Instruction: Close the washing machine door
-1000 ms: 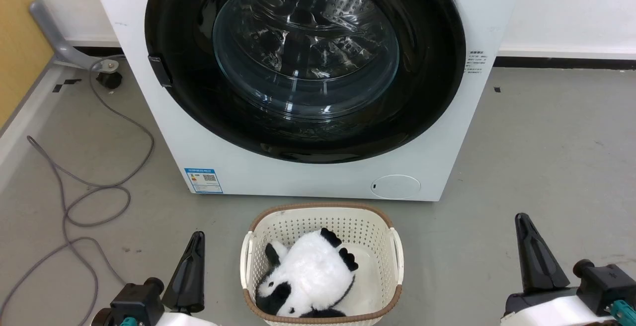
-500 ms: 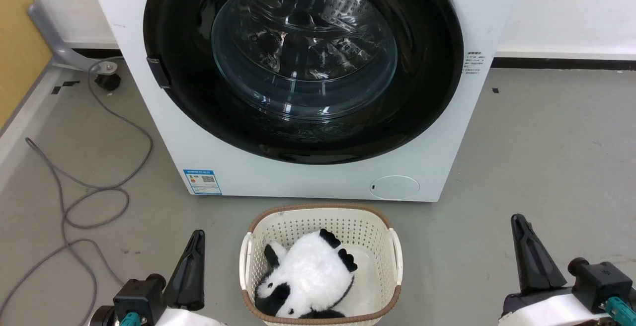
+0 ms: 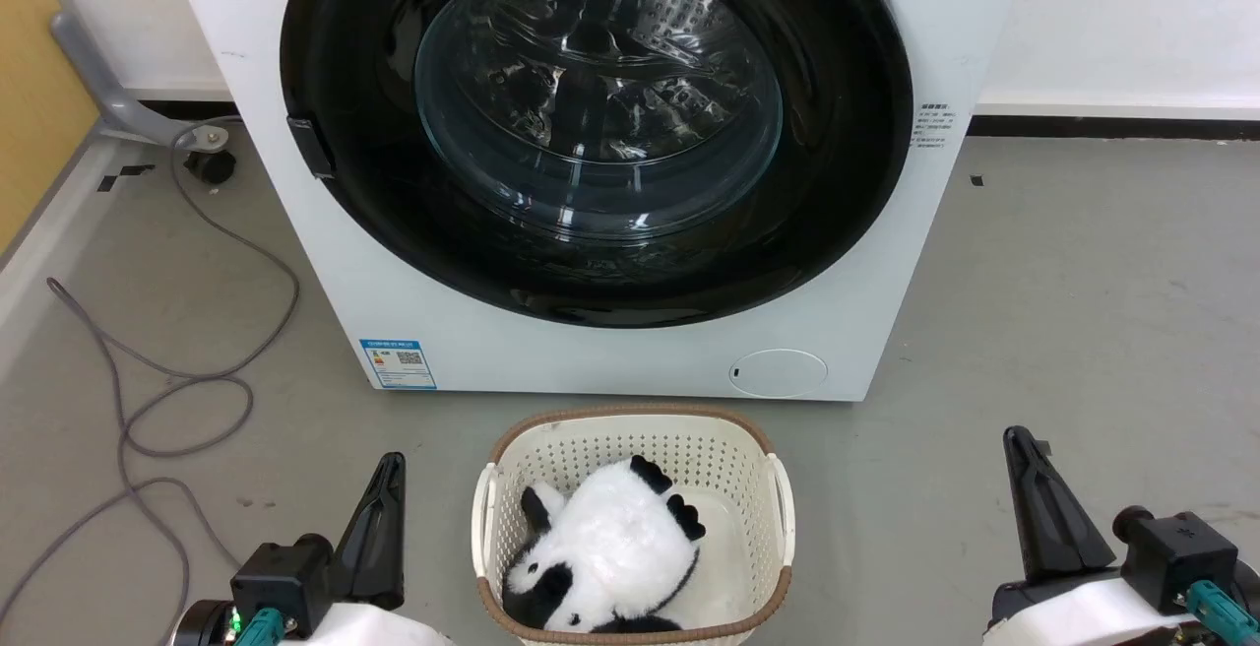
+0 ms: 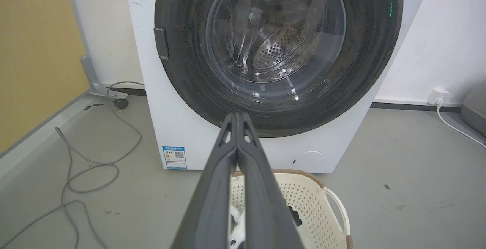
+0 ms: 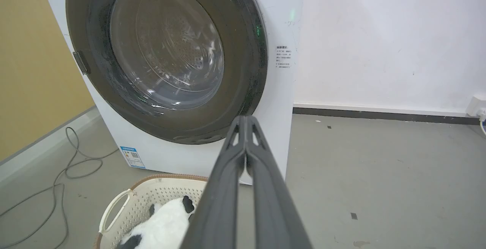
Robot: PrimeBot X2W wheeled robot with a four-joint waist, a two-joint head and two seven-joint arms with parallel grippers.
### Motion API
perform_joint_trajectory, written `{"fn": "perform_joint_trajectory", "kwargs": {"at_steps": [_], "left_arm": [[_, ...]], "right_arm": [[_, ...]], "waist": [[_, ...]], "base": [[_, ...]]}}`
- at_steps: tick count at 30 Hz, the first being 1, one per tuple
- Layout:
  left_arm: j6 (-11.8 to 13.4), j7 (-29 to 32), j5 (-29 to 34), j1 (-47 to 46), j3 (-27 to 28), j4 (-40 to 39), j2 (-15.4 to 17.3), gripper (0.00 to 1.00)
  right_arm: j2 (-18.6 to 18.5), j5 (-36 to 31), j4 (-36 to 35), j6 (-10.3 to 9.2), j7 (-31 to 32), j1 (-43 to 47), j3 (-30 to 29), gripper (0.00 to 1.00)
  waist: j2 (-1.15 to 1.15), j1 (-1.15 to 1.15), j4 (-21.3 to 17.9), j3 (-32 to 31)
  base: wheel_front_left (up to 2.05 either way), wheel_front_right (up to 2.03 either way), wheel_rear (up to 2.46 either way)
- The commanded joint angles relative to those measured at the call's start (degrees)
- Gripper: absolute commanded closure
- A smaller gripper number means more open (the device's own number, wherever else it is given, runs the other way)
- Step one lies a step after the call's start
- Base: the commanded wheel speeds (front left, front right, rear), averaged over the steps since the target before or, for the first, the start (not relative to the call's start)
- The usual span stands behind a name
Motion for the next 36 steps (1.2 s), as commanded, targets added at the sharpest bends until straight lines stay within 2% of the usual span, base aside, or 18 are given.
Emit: {"fn": "perform_joint_trajectory", "kwargs": {"at_steps": [1, 36], "left_arm": [[0.39, 0.30, 0.51, -0.79, 0.18, -0.35, 0.02, 1.00], [2.18, 4.28, 3.51, -1.92, 0.42, -1.44, 0.04, 1.00]], "right_arm": [[0.11, -0.34, -0.51, -0.02, 0.31, -0.68, 0.08, 1.00], [0.20, -2.50, -1.43, -0.03, 4.31, -1.27, 0.78, 1.00]], "waist": [[0.00, 0.00, -0.03, -0.02], [0.00, 0.00, -0.74, -0.45]], "base": [[0.00, 0.00, 0.00], [0.00, 0.00, 0.00]]}}
